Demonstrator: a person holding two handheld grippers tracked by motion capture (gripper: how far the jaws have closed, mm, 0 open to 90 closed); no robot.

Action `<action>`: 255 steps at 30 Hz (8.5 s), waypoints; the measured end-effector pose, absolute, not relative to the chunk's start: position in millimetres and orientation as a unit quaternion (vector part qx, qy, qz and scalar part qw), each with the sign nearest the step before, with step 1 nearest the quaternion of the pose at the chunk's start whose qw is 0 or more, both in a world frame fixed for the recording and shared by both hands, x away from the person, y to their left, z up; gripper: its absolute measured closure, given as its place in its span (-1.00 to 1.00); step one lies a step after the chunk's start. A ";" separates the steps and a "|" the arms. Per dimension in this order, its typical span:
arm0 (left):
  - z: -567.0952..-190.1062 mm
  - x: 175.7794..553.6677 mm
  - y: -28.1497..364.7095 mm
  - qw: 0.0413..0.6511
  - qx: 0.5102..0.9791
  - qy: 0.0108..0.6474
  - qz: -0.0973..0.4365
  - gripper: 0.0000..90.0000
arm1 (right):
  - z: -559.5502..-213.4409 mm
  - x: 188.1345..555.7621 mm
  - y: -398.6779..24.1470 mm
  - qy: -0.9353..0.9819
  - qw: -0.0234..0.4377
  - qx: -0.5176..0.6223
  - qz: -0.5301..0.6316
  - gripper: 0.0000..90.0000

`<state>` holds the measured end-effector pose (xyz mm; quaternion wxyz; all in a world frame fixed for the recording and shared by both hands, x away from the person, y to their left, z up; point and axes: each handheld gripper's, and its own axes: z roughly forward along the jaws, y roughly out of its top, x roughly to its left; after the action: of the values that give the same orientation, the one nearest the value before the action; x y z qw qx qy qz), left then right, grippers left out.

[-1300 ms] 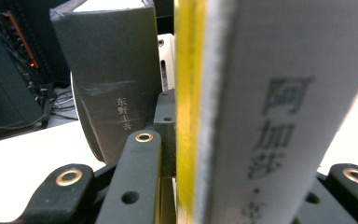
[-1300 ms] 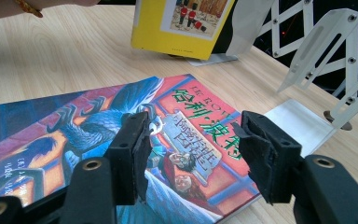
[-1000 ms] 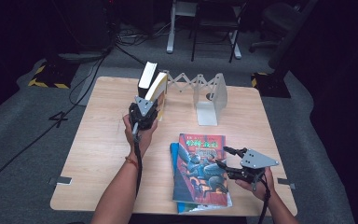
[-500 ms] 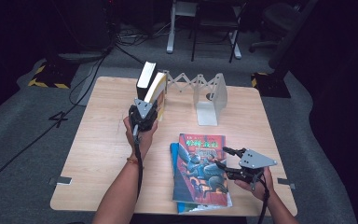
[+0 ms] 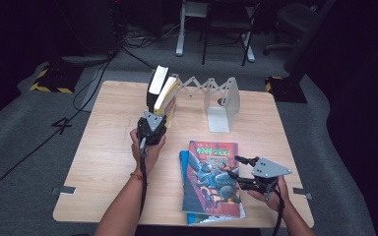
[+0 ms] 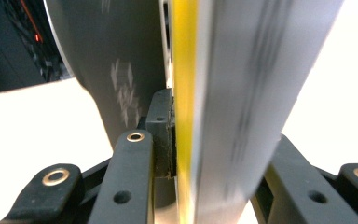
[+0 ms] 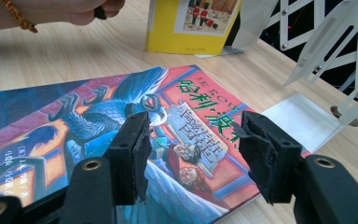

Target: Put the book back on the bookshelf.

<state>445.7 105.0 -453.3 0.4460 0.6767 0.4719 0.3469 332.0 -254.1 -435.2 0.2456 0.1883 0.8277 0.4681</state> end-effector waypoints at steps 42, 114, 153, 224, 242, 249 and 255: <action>-487.2 456.2 98.2 0.438 0.691 0.505 0.275 0.35 | -441.3 332.2 -251.1 0.838 0.244 0.184 0.452 -0.05; -477.9 468.6 119.6 0.410 0.761 0.446 0.231 0.57 | -440.6 343.6 -266.1 0.845 0.238 0.220 0.425 -0.07; -482.5 351.3 132.1 0.385 0.883 0.236 0.128 -0.09 | -457.7 325.8 -297.5 0.887 0.157 0.252 0.354 -0.33; -504.7 321.3 108.6 0.364 0.903 0.215 0.080 -0.64 | -448.3 351.6 -257.5 0.882 0.076 0.296 0.359 -0.49; -504.6 321.6 108.4 0.363 0.903 0.214 0.080 -0.64 | -442.7 381.6 -239.6 0.877 0.088 0.266 0.391 -0.35; -504.2 324.8 109.0 0.366 0.899 0.225 0.083 -0.56 | -450.2 392.0 -226.7 0.871 0.062 0.270 0.406 0.13; -502.7 338.3 109.4 0.363 0.891 0.251 0.103 -0.42 | -454.4 401.0 -229.3 0.856 0.023 0.276 0.436 0.56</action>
<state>338.3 109.4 -502.7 0.3632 0.8913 0.2512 0.1029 401.0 -229.3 -454.4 0.0229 0.2758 0.8565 0.4357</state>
